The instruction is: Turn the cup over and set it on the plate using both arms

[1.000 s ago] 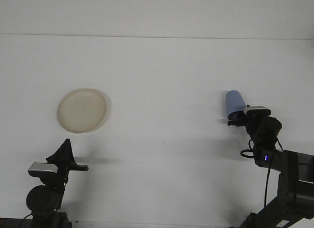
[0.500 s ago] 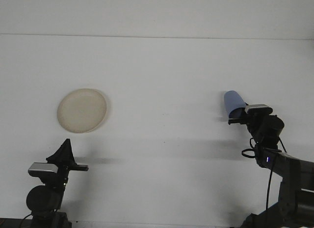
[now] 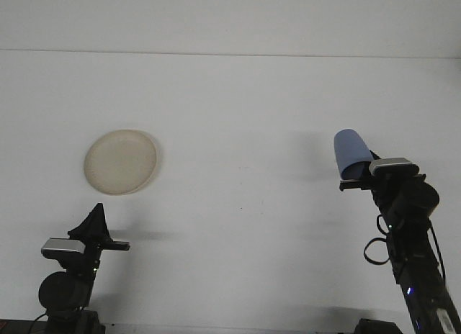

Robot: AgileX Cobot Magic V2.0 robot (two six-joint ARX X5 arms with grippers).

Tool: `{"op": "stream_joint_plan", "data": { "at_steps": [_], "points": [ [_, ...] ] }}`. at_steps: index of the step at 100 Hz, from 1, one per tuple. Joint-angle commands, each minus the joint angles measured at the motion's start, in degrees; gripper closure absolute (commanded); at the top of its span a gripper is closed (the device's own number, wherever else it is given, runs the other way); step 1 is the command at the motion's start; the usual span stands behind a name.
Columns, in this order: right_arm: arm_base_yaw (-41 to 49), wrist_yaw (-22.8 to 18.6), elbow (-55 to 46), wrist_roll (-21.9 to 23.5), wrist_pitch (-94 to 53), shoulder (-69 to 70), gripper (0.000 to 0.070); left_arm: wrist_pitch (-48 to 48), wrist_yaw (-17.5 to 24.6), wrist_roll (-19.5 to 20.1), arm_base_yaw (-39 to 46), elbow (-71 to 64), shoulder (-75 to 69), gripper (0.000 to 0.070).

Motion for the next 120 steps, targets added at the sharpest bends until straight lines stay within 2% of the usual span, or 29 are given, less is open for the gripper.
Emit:
{"op": "stream_joint_plan", "data": {
  "at_steps": [1,21,37,54,81,120],
  "points": [
    [1.4,1.7,2.1,1.1,-5.6,-3.5,0.0698,0.6,0.0,0.5,-0.1,-1.1,-0.1,0.0688],
    [7.3,2.8,10.1,6.0,-25.9,-10.2,0.0698,0.6,0.0,0.5,-0.1,-1.1,-0.1,0.0688],
    [12.9,2.8,19.2,7.0,-39.6,-8.8,0.0698,0.6,0.0,0.5,-0.1,-1.1,-0.1,0.0688],
    [18.9,2.7,28.1,10.1,-49.9,-3.7,0.0698,0.6,0.0,0.5,-0.1,-1.1,-0.1,0.0688],
    [29.1,2.8,44.2,10.0,-66.3,12.3,0.0698,0.6,0.0,0.5,-0.1,-1.1,-0.1,0.0688],
    [39.6,3.1,60.7,4.8,-78.0,34.1,0.0698,0.6,0.0,0.5,-0.1,-1.1,-0.1,0.0688]
  ]
}}
